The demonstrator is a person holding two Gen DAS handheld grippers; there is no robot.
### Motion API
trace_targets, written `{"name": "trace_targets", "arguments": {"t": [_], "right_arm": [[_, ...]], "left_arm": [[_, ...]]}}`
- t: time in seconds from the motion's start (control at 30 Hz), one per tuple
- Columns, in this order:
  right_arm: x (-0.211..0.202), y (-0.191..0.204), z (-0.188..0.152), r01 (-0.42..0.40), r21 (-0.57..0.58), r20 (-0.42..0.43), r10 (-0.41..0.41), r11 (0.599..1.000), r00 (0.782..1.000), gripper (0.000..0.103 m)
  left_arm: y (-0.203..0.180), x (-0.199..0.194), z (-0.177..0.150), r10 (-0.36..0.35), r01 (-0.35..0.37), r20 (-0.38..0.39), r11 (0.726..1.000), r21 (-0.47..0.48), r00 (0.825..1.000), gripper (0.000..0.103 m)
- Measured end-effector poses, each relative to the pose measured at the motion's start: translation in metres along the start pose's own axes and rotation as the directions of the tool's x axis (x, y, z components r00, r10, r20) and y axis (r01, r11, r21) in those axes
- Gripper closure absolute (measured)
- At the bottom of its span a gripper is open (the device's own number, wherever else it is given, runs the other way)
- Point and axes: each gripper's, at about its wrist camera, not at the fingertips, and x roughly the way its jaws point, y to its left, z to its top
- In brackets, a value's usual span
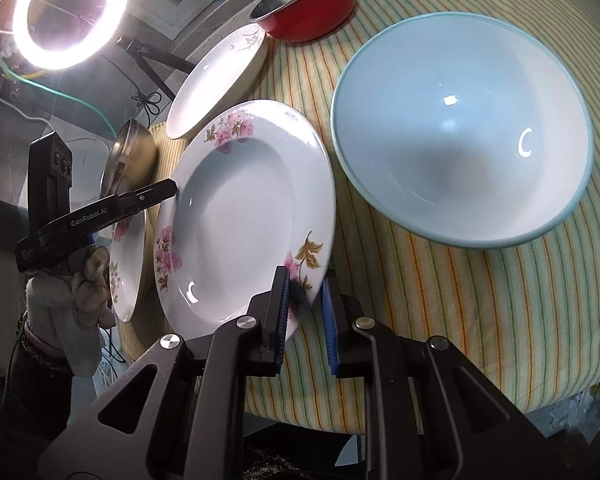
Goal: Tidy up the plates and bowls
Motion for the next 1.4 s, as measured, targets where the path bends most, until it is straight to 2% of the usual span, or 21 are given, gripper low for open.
{"name": "trace_targets", "arguments": {"t": [0.63,1.4], "right_arm": [[0.006,0.005,-0.001,-0.004,-0.059,-0.043,0.001,0.998,0.999,0.086],[0.009,0.009,-0.006,-0.006,-0.084,-0.069,0.0,0.996,0.998,0.086]], "left_arm": [[0.0,-0.016,-0.038,0.048,-0.047,0.018,0.998,-0.048,0.999,0.085],[-0.005,-0.017,-0.046,0.061,-0.059,0.025,0.997,-0.049,0.998,0.084]]}}
